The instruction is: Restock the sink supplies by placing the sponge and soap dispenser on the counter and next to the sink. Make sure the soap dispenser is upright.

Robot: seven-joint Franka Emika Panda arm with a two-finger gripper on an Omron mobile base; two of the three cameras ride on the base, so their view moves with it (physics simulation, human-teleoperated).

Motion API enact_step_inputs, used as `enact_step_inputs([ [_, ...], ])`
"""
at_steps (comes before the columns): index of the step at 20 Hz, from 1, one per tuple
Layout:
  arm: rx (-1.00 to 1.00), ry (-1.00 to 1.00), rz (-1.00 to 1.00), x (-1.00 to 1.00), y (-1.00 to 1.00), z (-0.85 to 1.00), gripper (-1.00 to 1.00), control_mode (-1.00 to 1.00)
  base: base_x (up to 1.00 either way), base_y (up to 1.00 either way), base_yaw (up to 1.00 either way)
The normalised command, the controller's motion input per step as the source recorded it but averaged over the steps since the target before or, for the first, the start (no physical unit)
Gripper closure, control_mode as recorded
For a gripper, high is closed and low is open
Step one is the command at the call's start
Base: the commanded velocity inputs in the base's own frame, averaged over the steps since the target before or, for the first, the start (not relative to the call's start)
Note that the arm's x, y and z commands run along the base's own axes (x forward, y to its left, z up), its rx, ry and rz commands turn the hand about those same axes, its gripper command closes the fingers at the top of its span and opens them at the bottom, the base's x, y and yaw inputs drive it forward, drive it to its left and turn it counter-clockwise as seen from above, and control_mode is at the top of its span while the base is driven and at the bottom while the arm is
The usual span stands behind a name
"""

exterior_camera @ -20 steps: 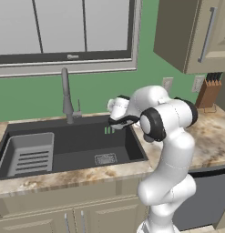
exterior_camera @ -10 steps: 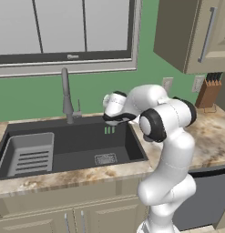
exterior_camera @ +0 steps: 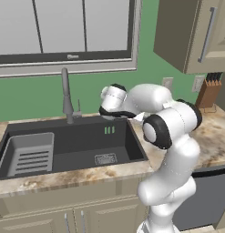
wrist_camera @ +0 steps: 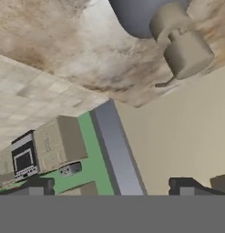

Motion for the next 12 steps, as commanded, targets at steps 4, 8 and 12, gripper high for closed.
enact_step_inputs([
  [4, 0.0, -0.3, -0.07, -0.98, 0.0, 0.31, -1.0, -1.0, 0.0, 0.0, 0.0],
  [8, 0.02, -0.44, -0.05, -1.0, -0.01, 0.31, -1.0, -1.0, 0.0, 0.0, 0.0],
  [12, 0.09, -0.57, -0.01, -1.0, -0.04, 0.41, -1.0, -1.0, 0.0, 0.0, 0.0],
])
